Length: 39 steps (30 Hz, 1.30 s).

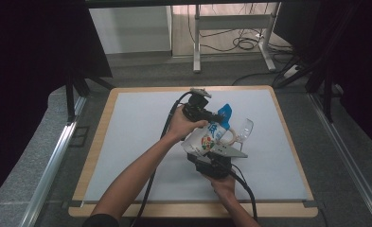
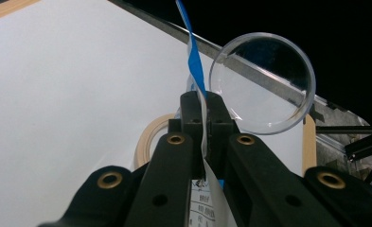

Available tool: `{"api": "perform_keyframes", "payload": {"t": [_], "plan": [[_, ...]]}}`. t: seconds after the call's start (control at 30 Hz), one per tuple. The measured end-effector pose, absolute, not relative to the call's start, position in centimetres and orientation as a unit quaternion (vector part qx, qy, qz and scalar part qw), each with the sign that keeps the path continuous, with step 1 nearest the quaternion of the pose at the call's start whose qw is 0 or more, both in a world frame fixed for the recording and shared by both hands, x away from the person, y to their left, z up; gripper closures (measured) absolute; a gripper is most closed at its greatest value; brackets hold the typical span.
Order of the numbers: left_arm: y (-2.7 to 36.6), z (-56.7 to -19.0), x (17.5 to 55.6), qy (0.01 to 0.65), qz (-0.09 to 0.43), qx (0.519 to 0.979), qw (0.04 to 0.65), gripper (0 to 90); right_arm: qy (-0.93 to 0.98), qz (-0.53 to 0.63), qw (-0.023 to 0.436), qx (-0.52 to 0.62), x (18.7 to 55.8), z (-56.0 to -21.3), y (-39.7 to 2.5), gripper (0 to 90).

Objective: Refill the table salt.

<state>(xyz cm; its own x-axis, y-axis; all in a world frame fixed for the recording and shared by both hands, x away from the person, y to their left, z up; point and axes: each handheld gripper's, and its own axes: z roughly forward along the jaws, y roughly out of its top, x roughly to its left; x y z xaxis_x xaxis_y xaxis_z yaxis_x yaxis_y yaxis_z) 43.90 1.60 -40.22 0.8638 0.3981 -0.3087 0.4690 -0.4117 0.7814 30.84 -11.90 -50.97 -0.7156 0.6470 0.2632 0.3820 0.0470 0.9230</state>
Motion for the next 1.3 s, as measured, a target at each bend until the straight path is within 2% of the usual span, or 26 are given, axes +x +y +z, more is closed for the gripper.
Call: {"api": "perform_keyframes", "payload": {"t": [0.9, 1.3], "plan": [[0.9, -40.4, 44.6, 0.258, -0.045, 0.842, 0.472, 89.6, 0.702, 0.601, 0.099, 0.370, 30.7, -50.1, -12.1, 53.6], [0.6, -40.4, 44.8, 0.259, -0.043, 0.845, 0.467, 89.6, 0.687, 0.602, 0.111, 0.391, 30.5, -50.0, -11.5, 53.8]]}}
